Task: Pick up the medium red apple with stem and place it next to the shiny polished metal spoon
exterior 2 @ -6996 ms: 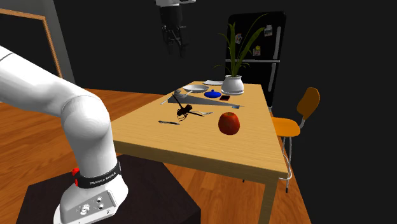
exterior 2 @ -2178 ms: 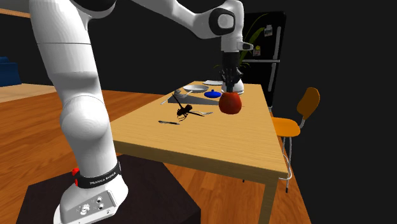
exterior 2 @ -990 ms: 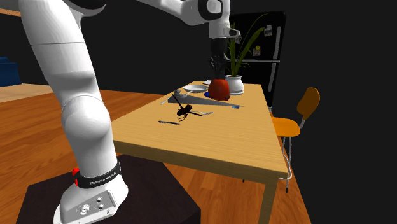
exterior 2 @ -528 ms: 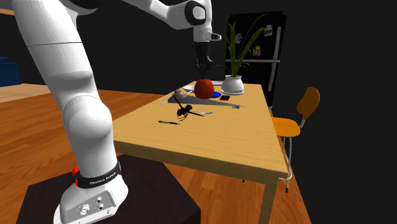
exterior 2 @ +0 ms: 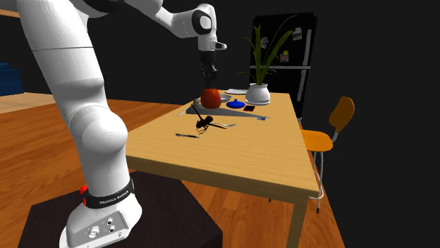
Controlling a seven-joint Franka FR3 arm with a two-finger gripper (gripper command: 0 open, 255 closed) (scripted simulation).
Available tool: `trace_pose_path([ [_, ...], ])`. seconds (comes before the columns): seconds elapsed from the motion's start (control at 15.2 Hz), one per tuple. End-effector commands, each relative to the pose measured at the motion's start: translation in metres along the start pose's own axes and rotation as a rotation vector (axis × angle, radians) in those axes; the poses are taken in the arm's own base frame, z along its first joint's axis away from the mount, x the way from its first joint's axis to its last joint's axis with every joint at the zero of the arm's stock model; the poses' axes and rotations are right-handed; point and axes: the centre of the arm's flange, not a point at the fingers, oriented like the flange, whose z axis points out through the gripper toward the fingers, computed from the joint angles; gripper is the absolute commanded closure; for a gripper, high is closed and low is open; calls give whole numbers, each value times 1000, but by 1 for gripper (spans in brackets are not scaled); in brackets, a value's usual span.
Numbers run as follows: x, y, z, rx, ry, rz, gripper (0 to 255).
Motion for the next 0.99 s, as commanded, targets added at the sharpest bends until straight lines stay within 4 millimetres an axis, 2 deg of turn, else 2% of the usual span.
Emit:
trace_pose_path([
  [0.0, -9, -24, 2, 0, 0, 2, 255],
  [0.92, -58, -201, 23, 0, 0, 2, 255],
])
